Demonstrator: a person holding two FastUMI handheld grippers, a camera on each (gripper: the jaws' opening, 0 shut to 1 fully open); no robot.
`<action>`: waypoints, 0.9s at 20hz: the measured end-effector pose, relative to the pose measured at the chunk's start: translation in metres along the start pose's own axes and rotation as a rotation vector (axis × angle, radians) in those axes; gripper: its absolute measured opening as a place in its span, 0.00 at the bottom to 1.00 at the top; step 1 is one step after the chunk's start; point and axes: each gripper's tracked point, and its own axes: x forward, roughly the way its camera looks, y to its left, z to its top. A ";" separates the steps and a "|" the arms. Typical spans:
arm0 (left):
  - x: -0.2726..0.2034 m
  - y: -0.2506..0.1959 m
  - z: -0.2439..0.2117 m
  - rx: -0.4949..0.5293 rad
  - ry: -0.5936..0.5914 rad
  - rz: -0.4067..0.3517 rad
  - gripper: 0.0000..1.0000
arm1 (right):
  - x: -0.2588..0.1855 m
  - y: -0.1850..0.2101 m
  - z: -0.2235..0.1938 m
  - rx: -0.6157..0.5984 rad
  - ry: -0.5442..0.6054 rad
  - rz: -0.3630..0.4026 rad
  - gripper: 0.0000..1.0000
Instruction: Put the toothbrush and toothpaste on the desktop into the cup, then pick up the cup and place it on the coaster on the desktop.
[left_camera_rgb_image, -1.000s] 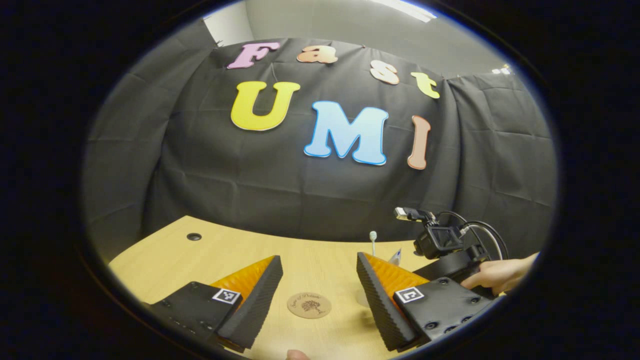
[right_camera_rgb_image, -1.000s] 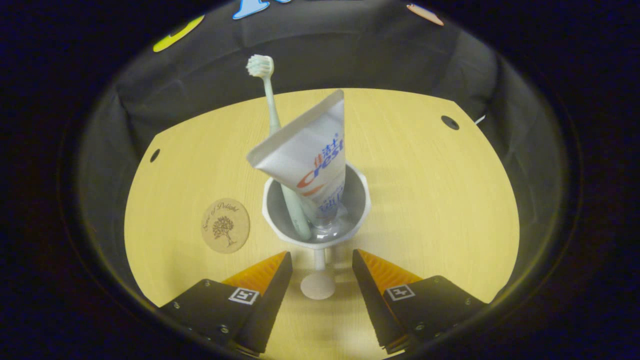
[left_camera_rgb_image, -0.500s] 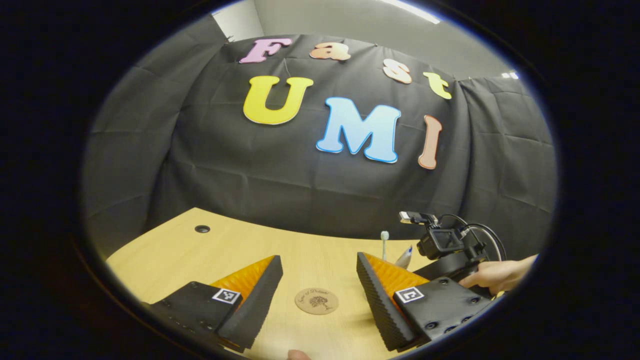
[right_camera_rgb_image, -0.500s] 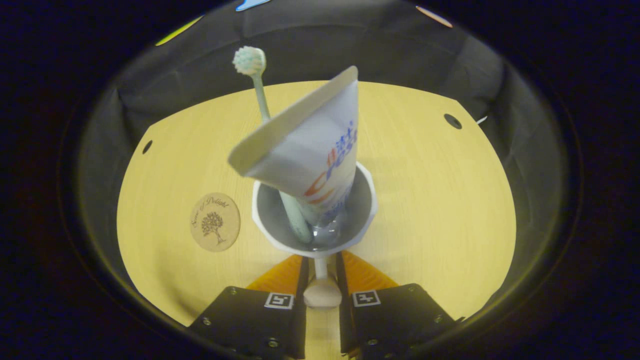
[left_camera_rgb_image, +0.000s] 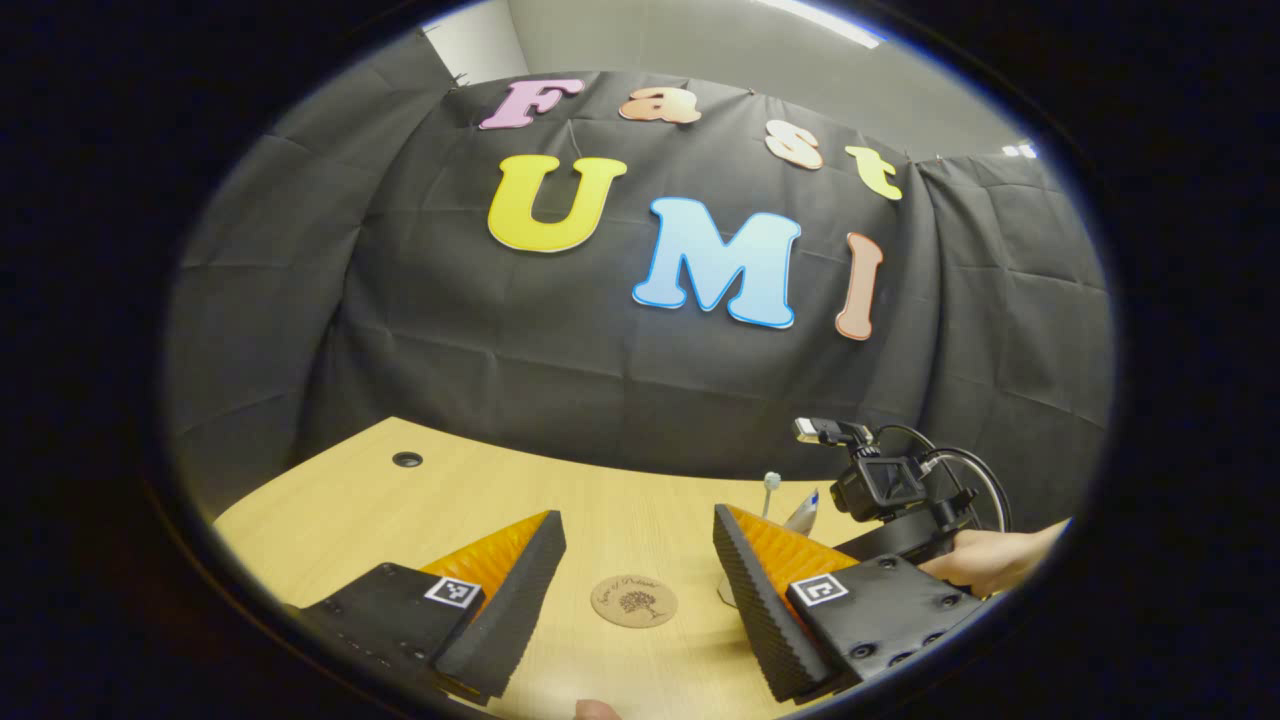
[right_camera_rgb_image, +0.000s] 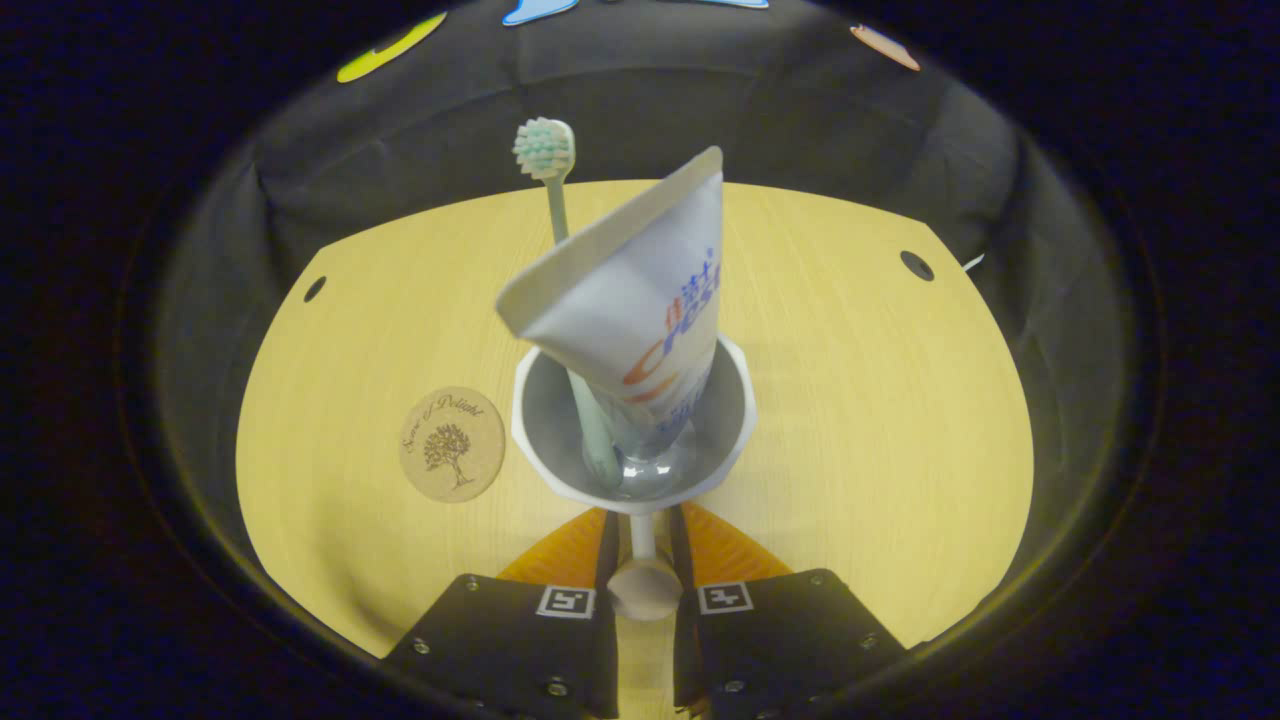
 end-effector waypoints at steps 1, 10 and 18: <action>-0.002 0.001 -0.001 -0.002 0.001 0.002 0.96 | -0.004 0.002 0.002 -0.008 -0.002 0.004 0.23; -0.031 0.032 -0.002 0.013 0.024 0.044 0.96 | -0.019 0.019 0.016 -0.090 -0.008 0.066 0.23; -0.048 0.055 0.000 0.020 0.038 0.064 0.96 | -0.015 0.027 0.021 -0.153 0.053 0.089 0.23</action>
